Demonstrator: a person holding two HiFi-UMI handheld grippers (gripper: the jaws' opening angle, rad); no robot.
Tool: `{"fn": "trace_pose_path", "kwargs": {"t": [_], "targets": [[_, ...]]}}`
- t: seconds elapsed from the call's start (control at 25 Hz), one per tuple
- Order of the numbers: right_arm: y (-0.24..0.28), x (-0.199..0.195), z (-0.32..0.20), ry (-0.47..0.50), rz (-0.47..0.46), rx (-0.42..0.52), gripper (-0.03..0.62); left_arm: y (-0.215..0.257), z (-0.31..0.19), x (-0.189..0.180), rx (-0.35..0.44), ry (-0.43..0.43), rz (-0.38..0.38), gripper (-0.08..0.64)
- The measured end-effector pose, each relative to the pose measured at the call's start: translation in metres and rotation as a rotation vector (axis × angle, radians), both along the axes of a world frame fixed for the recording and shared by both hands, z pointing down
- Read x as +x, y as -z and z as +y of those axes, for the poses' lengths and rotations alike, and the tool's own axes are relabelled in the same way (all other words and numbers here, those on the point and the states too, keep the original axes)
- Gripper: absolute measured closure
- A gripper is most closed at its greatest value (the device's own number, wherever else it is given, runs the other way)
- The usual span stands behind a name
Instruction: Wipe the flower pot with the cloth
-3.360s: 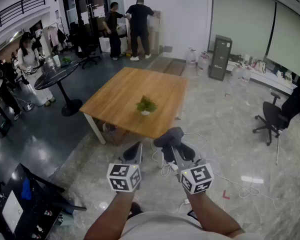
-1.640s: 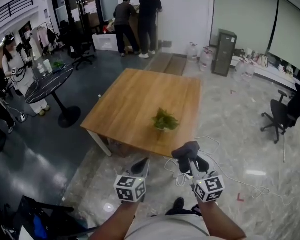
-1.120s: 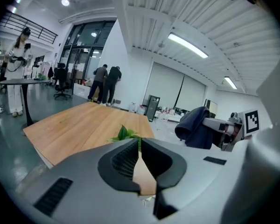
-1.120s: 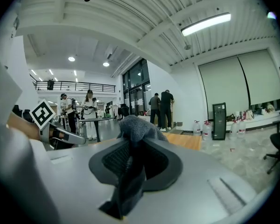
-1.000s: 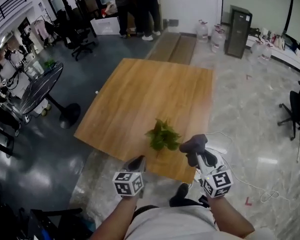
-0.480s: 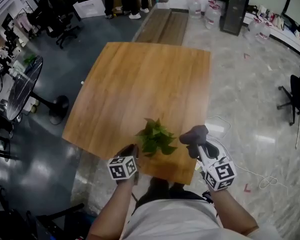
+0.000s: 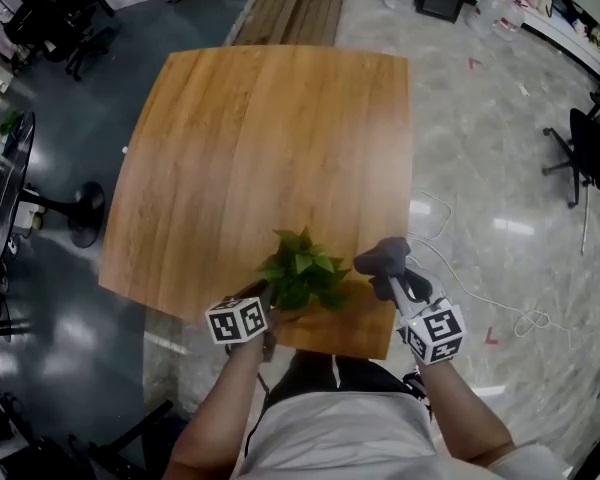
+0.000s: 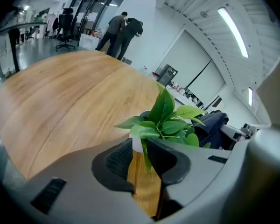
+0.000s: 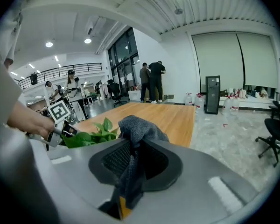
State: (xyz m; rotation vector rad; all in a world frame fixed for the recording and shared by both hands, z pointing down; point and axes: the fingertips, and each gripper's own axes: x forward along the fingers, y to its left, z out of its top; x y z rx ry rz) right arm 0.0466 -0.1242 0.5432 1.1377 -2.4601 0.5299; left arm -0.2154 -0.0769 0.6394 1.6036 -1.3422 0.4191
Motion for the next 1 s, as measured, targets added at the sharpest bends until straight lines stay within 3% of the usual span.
{"fn": "trace_pose_path", "kwargs": {"t": [0.2, 0.44, 0.68, 0.8, 1.0], "targets": [[-0.065, -0.026, -0.015, 0.050, -0.028, -0.135, 0.534, -0.016, -0.011, 0.006, -0.063, -0.061, 0.061, 0.462], [-0.113, -0.072, -0.041, 0.064, -0.138, -0.252, 0.532, -0.027, -0.032, 0.014, -0.095, -0.138, 0.107, 0.432], [-0.119, -0.112, -0.058, 0.090, -0.258, -0.273, 0.532, -0.029, -0.051, 0.020, -0.103, -0.230, 0.142, 0.426], [-0.123, -0.118, -0.059, 0.096, -0.258, -0.277, 0.534, -0.029, -0.053, 0.028, -0.113, -0.264, 0.173, 0.434], [-0.123, -0.126, -0.056, 0.118, -0.228, -0.277, 0.534, -0.031, -0.061, 0.028, -0.125, -0.279, 0.158, 0.456]]}}
